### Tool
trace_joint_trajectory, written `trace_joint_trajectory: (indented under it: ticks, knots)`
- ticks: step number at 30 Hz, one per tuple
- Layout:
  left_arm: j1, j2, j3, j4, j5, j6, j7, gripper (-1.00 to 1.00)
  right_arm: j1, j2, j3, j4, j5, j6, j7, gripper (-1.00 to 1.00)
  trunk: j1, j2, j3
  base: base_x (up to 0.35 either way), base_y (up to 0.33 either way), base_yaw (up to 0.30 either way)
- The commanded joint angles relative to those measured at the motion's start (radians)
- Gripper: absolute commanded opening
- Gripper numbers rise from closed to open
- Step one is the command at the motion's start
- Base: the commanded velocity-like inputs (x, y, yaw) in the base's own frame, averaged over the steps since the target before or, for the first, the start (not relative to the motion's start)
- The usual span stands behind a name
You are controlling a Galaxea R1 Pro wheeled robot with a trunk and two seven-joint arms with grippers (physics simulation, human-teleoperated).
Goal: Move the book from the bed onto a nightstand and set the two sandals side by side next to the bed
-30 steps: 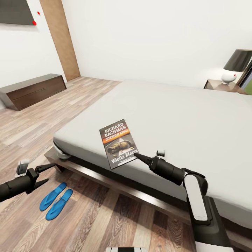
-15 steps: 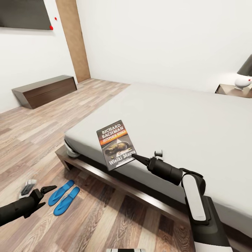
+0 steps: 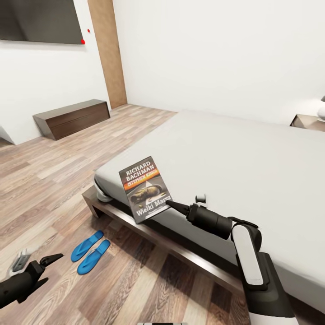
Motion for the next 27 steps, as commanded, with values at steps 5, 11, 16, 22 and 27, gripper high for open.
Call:
trace_joint_trajectory:
  ticks: [5, 11, 16, 22, 27]
  knots:
    - [0.013, -0.001, 0.014, 0.002, 0.000, -0.001, -0.008, 1.00, -0.001, 0.001, 0.003, -0.001, 0.008, 0.004, 0.009, -1.00, 0.000, 0.000, 0.006, 0.000, 0.000, 0.121]
    - [0.017, -0.005, 0.008, 0.008, -0.077, -0.005, -0.017, 1.00, -0.001, 0.001, 0.007, -0.001, 0.008, 0.004, 0.008, -1.00, 0.000, 0.000, 0.014, 0.000, 0.000, 0.119]
    - [0.018, -0.020, 0.006, 0.009, -0.115, -0.007, -0.024, 1.00, -0.001, 0.001, 0.013, -0.001, 0.008, 0.004, 0.007, -1.00, 0.000, 0.000, 0.021, 0.000, 0.000, 0.117]
    - [0.018, -0.129, -0.107, 0.017, -0.352, -0.102, -0.034, 1.00, -0.002, 0.004, 0.069, 0.000, 0.065, 0.004, -0.016, -1.00, 0.000, 0.000, 0.029, 0.000, 0.000, 0.148]
    - [0.018, -0.137, -0.118, 0.024, -0.371, -0.123, -0.034, 1.00, -0.002, 0.004, 0.078, -0.001, 0.070, 0.004, -0.018, -1.00, 0.000, 0.000, 0.035, 0.000, 0.000, 0.200]
